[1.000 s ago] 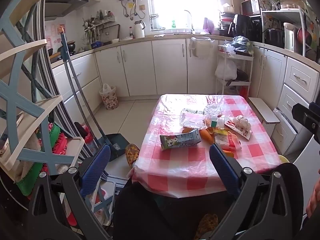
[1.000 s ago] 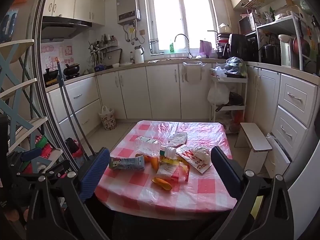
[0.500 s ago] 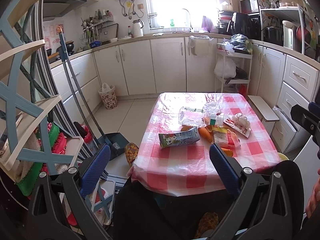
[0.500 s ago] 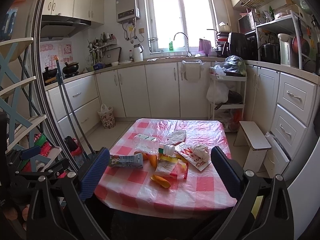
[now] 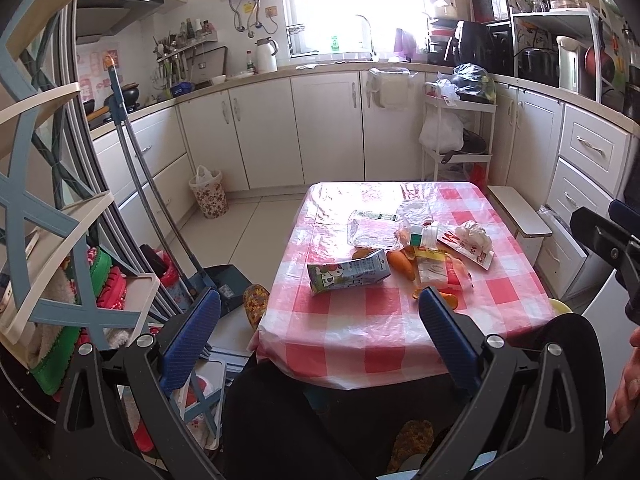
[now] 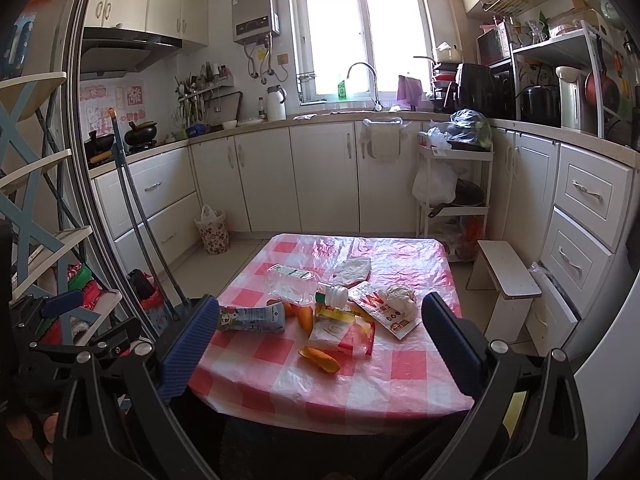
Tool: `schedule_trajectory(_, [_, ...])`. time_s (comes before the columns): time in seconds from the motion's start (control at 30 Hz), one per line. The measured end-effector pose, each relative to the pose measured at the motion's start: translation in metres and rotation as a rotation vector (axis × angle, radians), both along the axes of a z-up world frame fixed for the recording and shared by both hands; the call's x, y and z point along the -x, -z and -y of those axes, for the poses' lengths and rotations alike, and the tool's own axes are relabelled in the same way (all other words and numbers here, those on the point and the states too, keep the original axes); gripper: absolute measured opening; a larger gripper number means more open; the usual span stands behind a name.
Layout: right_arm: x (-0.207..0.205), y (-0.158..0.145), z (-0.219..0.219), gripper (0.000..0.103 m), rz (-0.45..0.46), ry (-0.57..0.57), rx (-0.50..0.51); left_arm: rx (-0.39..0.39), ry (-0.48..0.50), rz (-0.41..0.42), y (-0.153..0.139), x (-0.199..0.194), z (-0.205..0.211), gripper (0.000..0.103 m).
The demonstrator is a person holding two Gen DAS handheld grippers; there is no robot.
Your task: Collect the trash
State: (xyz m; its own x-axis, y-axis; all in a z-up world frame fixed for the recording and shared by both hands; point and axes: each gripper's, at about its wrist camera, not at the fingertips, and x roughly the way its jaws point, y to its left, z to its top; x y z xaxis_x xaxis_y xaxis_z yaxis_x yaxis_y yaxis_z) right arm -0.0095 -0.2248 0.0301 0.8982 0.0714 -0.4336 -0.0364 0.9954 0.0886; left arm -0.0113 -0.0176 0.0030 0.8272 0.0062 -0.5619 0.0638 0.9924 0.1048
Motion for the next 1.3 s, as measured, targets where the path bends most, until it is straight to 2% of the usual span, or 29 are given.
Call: schedule_trajectory(1.3, [-0.0025, 0.0027, -0.0029, 0.097, -0.014, -0.021, -0.013, 0.019, 0.030, -0.017, -0.0020, -0.0007, 0.0039, 0.096])
